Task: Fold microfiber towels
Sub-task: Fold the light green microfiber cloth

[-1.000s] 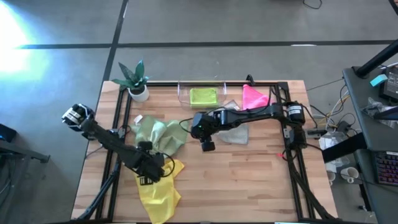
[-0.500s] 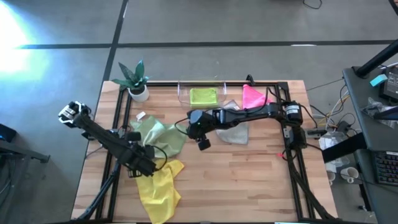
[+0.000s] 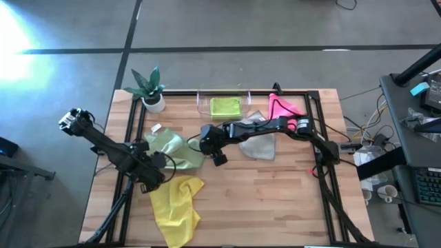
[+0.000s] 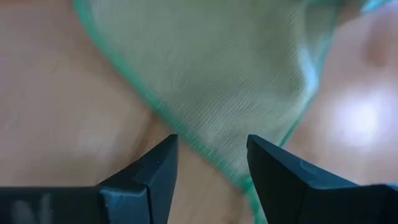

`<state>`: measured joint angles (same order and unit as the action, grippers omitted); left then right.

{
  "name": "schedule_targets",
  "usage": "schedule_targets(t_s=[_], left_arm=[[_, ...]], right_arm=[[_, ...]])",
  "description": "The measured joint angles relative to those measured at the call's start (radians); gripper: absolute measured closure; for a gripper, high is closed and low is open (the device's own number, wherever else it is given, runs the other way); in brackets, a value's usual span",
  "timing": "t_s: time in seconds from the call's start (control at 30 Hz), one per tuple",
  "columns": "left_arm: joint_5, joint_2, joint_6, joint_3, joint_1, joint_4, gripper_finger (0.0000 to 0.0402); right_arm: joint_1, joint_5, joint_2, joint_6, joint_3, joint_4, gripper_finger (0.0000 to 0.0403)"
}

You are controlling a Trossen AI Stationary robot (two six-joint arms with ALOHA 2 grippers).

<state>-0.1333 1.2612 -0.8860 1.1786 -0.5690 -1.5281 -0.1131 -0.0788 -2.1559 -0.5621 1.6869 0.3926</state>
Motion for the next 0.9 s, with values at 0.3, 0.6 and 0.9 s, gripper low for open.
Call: schedule_targets(t_s=[0.3, 0.6, 0.9], left_arm=[[-0.003, -0.008, -0.005, 0.017, 0.0, -0.009, 0.0402], [-0.014, -0.088, -0.093, 0.042, 0.0, -0.043, 0.0402], [-0.026, -0.153, -0.133, 0.042, 0.0, -0.043, 0.0401]], right_arm=[[-0.017, 0.0, -0.071, -0.013, 0.106, 0.074, 0.022], [-0.017, -0.008, -0.074, -0.075, 0.116, 0.106, 0.022], [-0.016, -0.11, -0.03, -0.049, 0.126, 0.146, 0.0225]])
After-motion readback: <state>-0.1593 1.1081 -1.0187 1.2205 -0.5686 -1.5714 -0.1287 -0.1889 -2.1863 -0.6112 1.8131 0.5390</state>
